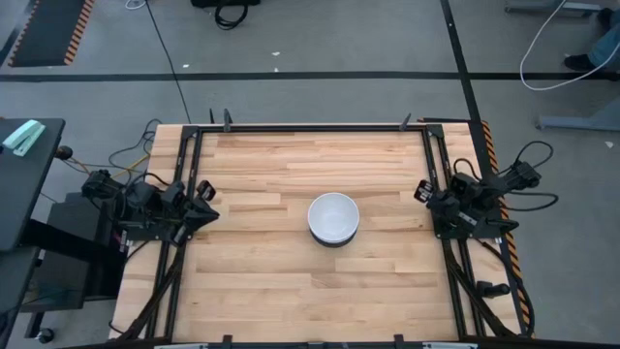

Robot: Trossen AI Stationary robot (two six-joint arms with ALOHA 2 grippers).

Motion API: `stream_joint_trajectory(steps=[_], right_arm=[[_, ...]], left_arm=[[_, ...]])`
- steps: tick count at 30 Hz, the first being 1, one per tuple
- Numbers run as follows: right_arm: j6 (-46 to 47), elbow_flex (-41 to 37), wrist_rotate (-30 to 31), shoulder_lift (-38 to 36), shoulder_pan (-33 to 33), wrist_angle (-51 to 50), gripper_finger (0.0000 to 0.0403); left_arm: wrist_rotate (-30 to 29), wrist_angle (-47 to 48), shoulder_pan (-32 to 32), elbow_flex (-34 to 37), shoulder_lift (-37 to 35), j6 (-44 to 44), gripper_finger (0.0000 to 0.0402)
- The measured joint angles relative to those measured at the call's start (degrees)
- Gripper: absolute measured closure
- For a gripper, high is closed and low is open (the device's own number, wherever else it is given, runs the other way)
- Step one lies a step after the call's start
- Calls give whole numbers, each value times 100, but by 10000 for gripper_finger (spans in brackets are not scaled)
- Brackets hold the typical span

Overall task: Nest bowls inside each other
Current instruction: Return to Home Position

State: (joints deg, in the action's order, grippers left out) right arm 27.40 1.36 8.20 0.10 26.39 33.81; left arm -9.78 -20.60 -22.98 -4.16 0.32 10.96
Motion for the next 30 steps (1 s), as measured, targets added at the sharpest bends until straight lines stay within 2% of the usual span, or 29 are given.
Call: stream_joint_trajectory(steps=[14, 20, 26, 30], right_arm=[[-92, -100, 68, 0, 0, -211, 385], [-326, -98, 100, 0, 0, -543, 385], [-352, -98, 661, 0, -53, -1281, 385], [-500, -96, 718, 0, -298, -1406, 385]], left_arm=[[2, 459, 0, 0, 4, 149, 374], [0, 764, 0, 0, 4, -14, 365], [-1, 1436, 0, 0, 4, -219, 362], [-10, 1786, 0, 0, 4, -252, 368]])
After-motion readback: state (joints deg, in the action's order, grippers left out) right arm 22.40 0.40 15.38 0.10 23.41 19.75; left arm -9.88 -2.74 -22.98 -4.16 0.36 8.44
